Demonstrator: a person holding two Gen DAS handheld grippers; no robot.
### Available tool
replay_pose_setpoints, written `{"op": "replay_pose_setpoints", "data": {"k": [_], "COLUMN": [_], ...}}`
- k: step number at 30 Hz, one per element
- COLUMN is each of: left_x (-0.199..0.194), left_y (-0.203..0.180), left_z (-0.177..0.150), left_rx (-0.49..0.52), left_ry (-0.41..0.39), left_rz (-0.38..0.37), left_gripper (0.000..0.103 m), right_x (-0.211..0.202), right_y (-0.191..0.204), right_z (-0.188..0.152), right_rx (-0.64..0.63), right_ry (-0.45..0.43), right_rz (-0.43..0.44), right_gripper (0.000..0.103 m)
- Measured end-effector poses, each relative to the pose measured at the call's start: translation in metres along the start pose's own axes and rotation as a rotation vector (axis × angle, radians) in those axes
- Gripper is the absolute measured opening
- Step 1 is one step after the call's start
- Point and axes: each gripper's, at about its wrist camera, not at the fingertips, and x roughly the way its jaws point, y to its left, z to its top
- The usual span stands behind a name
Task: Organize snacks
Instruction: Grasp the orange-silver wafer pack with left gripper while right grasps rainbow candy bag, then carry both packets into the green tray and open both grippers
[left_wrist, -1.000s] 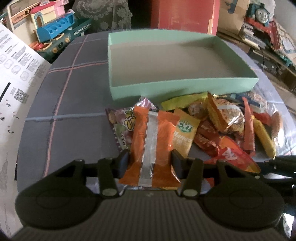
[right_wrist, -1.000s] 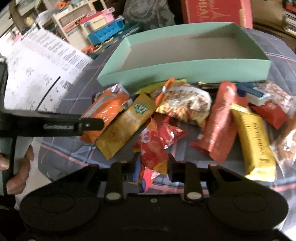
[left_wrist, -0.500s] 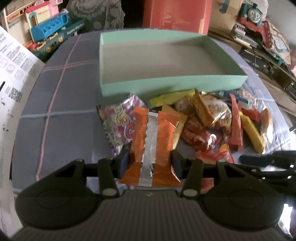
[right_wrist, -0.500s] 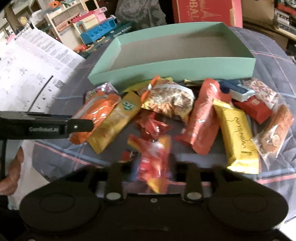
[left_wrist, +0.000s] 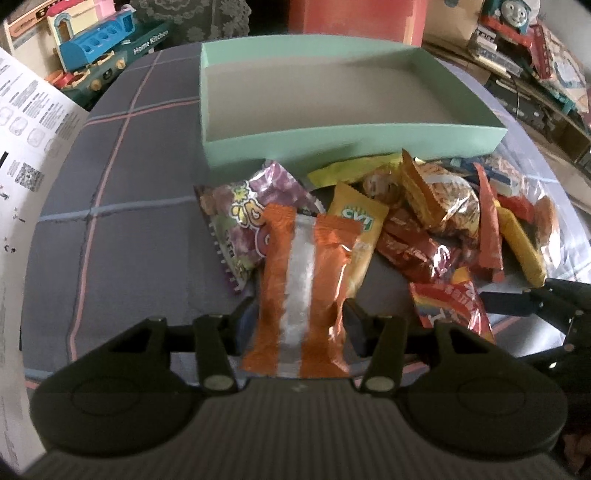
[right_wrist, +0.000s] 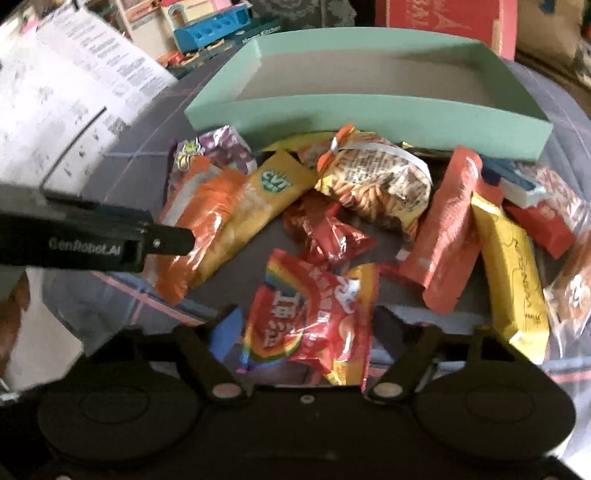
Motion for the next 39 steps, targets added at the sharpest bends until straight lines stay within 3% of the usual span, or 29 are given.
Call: {"op": "replay_pose_setpoints", "data": {"k": [3,4,11,21,30,39], "left_x": [0.009,0.011,0.006,-0.036,-0.047,-0.015], "left_y": [-0.004,-0.004,-0.004,0.014,0.021,0.039], "left_z": [0.002,0.002,-0.005,0.011,0.073,0.165], "left_rx": [0.002,0.004,0.011,-0.057,-0.088,-0.120], "left_ry": [0.015,0.018,-0.010,-0.105,-0.191,-0.235], "left_rz": [0.008,0.010,0.016,-0.027,-0.023,0.039], "left_gripper": [0.052,0.052,0.043,0.043,0.043,0.043], "right_x": [0.002,0.001,-0.013,-0.058,-0.081,-0.041], "right_y": [0.007,0.007,-0.012,-0.032,-0.064,-0.114], "right_z": [-0.003,-0.004,-0.006,0.011,0.083,0.184], "right_rx": [-0.051,-0.057,0.030,0.112,0.123,0.184], "right_ry": [-0.013,-0.018,-0.030,-0.114,-0.255,-0.284], "right_rz": [-0.029,-0.033,0.016,0.099,0.047,0.012], "right_gripper": [0.051,0.049,0.044,0.044,0.044,0.044]}}
